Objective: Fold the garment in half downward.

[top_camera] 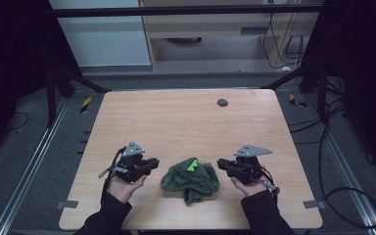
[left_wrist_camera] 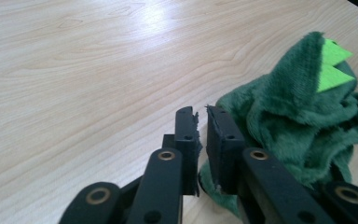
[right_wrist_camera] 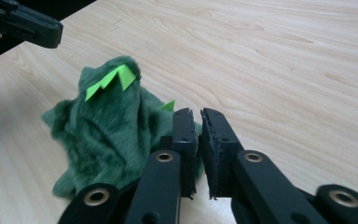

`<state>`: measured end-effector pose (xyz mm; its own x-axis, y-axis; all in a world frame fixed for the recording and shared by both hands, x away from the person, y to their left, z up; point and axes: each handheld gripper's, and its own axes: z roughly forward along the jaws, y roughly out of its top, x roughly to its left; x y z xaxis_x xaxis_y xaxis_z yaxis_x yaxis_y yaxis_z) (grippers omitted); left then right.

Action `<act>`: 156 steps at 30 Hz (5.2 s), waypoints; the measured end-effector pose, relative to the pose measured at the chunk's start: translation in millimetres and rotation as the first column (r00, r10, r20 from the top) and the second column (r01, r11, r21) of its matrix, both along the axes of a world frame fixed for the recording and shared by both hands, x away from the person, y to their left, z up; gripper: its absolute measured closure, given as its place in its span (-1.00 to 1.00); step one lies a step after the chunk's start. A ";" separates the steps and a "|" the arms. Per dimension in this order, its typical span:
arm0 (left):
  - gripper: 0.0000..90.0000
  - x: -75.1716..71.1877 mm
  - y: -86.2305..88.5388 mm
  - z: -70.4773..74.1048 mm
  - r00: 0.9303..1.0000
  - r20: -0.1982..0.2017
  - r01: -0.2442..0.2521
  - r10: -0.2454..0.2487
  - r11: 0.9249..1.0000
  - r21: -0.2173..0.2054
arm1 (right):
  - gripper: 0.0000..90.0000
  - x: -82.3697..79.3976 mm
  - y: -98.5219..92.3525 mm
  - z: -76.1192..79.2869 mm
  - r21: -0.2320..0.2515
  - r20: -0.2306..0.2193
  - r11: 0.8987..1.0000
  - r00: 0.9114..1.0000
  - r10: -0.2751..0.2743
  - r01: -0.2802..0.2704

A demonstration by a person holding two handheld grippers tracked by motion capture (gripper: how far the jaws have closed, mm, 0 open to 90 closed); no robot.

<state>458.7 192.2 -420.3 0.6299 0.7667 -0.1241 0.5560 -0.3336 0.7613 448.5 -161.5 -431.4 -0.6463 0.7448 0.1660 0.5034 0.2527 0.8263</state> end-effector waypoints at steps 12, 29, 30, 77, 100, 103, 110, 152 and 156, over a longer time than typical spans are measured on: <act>0.99 21.5 -17.4 -7.3 1.000 0.003 0.022 -0.022 1.000 -0.006 | 1.00 20.9 19.3 -5.3 -0.011 -0.015 1.000 1.000 0.005 -0.005; 0.99 19.2 -42.4 -24.5 0.990 -0.038 0.134 -0.133 0.991 0.013 | 0.99 19.4 39.9 -19.2 -0.024 -0.053 0.998 0.997 0.060 -0.061; 0.99 17.7 -43.6 -24.6 0.990 -0.041 0.139 -0.138 0.990 0.011 | 0.99 19.0 40.3 -19.5 -0.025 -0.055 0.997 0.996 0.065 -0.067; 0.99 -46.8 -36.7 -16.9 0.961 -0.041 0.276 -0.275 0.961 0.018 | 0.98 -35.8 38.5 -18.5 0.004 -0.075 0.981 0.978 0.193 -0.193; 0.99 -27.7 -43.6 -25.2 0.973 -0.081 0.218 -0.216 0.976 0.015 | 0.96 -29.6 40.4 -15.3 0.042 -0.049 0.985 0.984 0.171 -0.169; 0.99 -30.5 -48.6 -31.7 0.968 -0.092 0.237 -0.233 0.971 0.040 | 0.96 -26.3 45.5 -20.8 0.024 -0.068 0.984 0.981 0.179 -0.178; 0.99 -41.3 -52.2 -42.2 0.960 -0.107 0.267 -0.257 0.959 0.091 | 0.97 -36.1 43.1 -32.9 -0.014 -0.101 0.981 0.976 0.193 -0.195; 0.08 -11.0 27.3 -31.8 0.999 0.014 -0.053 0.052 0.996 0.078 | 0.27 -10.1 -33.8 -21.7 -0.015 -0.008 0.988 0.988 -0.152 0.152; -0.03 -8.1 39.5 -33.3 0.997 0.014 -0.080 0.080 0.994 0.075 | 0.15 -7.5 -43.4 -24.5 -0.023 -0.018 0.981 0.981 -0.192 0.191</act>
<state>450.7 231.7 -453.6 0.5672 0.8216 -0.0573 0.5751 -0.3454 0.7415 441.0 -204.9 -455.9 -0.4881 0.8580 0.1601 0.5603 0.1674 0.8112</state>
